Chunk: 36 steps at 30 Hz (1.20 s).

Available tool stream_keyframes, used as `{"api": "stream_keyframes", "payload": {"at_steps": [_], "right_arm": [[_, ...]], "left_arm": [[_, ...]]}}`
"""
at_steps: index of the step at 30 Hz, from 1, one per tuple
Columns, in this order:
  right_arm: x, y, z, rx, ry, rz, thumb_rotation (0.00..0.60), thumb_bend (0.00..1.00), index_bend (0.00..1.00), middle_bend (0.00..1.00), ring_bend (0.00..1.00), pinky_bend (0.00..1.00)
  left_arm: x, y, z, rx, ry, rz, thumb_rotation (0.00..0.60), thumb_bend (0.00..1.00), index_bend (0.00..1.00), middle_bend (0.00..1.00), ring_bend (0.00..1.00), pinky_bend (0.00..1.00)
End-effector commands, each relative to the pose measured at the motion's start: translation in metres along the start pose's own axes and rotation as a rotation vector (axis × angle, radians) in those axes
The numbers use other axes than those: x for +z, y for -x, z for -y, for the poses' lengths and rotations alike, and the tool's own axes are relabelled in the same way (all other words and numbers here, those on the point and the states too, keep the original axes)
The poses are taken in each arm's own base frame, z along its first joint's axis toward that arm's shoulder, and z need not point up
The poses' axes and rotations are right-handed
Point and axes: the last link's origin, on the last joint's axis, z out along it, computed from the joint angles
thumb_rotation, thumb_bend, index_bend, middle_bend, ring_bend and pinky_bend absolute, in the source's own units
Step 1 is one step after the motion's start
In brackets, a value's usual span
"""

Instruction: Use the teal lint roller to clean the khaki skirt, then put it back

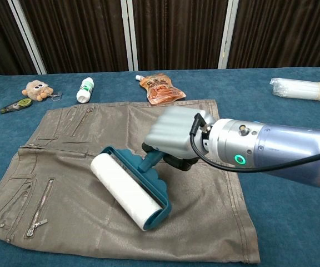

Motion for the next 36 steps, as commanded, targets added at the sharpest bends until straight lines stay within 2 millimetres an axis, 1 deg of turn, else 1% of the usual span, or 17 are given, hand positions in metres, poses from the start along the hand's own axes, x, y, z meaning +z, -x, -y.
{"api": "stream_keyframes", "payload": {"at_steps": [1,6,10,13,16,18,21,24,27,29,36], "right_arm": [[-0.003,0.016,-0.019,-0.098,0.065,0.021,0.6,1.0,0.47,0.51,0.39,0.38],[-0.012,0.03,-0.044,-0.131,0.13,0.04,0.6,1.0,0.47,0.51,0.39,0.38],[-0.029,0.055,-0.079,-0.204,0.184,0.081,0.6,1.0,0.47,0.51,0.39,0.38],[-0.041,0.07,-0.101,-0.264,0.207,0.114,0.6,1.0,0.47,0.51,0.39,0.38],[-0.048,0.076,-0.114,-0.273,0.228,0.125,0.6,1.0,0.47,0.51,0.39,0.38],[-0.05,0.075,-0.116,-0.273,0.228,0.115,0.6,1.0,0.47,0.51,0.4,0.38],[-0.048,0.069,-0.112,-0.269,0.211,0.09,0.6,1.0,0.47,0.51,0.4,0.38],[-0.042,0.06,-0.101,-0.268,0.184,0.065,0.6,1.0,0.47,0.51,0.4,0.38],[-0.036,0.05,-0.083,-0.241,0.152,0.049,0.6,1.0,0.47,0.51,0.4,0.38],[-0.032,0.042,-0.065,-0.202,0.124,0.041,0.6,1.0,0.47,0.51,0.4,0.38],[-0.022,0.015,-0.008,-0.223,0.007,-0.014,0.6,1.0,0.47,0.51,0.4,0.39]], "left_arm": [[0.0,0.0,0.0,-0.001,-0.002,0.002,0.6,0.0,0.0,0.0,0.0,0.0],[0.0,0.001,0.0,-0.001,-0.001,0.008,0.6,0.0,0.0,0.0,0.0,0.0],[0.0,0.0,-0.002,-0.002,0.004,0.004,0.6,0.0,0.0,0.0,0.0,0.0],[-0.001,0.001,-0.004,-0.002,0.009,0.006,0.6,0.0,0.0,0.0,0.0,0.0],[0.0,0.002,-0.006,0.001,0.017,0.01,0.6,0.0,0.0,0.0,0.0,0.0],[0.0,0.003,-0.008,0.003,0.022,0.012,0.6,0.0,0.0,0.0,0.0,0.0],[0.0,0.003,-0.01,0.004,0.027,0.014,0.6,0.0,0.0,0.0,0.0,0.0],[0.001,0.004,-0.012,0.005,0.031,0.017,0.6,0.0,0.0,0.0,0.0,0.0],[0.001,0.004,-0.011,0.004,0.031,0.016,0.6,0.0,0.0,0.0,0.0,0.0],[0.001,0.003,-0.01,0.001,0.029,0.014,0.6,0.0,0.0,0.0,0.0,0.0],[0.001,0.0,-0.005,-0.009,0.018,0.01,0.6,0.0,0.0,0.0,0.0,0.0]]}}
